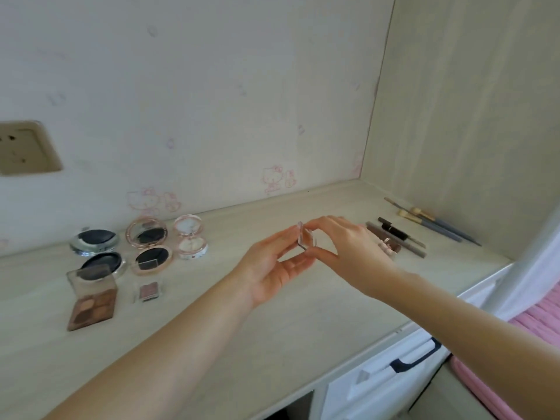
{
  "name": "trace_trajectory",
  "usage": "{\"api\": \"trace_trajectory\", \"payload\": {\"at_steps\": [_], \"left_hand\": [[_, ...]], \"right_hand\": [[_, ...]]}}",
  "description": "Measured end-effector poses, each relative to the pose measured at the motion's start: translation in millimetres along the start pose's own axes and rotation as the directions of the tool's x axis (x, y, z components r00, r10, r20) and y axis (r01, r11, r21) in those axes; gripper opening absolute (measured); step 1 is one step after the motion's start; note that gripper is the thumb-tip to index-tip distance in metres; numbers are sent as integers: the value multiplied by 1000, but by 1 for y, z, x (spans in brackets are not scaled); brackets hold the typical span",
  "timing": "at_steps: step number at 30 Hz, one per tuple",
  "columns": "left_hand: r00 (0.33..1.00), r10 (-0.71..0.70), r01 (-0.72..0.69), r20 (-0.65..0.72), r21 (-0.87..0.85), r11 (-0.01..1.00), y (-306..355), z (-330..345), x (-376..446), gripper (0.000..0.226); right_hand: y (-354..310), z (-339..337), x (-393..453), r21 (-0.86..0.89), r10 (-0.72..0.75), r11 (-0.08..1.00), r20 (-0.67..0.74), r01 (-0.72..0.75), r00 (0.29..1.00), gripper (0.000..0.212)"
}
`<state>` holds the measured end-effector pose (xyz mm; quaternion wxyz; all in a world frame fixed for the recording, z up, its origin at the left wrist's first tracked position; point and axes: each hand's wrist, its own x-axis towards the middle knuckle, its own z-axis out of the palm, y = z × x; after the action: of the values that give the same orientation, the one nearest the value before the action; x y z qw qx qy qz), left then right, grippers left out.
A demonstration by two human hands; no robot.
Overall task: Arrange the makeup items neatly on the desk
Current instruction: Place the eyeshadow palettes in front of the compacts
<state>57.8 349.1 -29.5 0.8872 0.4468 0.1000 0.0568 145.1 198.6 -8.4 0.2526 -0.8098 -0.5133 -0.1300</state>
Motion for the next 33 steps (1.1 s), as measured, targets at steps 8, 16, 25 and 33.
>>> {"api": "trace_trajectory", "payload": {"at_steps": [8,16,25,33], "left_hand": [[997,13,-15,-71,-26,1000,10,-38,-53,34],[987,50,-57,-152,-38,998,15,-72,-97,24],[982,34,-66,-184,-169,983,15,-95,-130,23],[971,68,-103,-230,-143,984,13,-109,-146,28]], "right_hand": [[-54,22,0,176,-39,984,57,29,998,34],[-91,41,4,231,-98,971,174,56,980,27],[-114,50,22,404,-56,914,219,-38,974,20],[-129,65,32,475,-12,873,249,-111,969,16]]}}
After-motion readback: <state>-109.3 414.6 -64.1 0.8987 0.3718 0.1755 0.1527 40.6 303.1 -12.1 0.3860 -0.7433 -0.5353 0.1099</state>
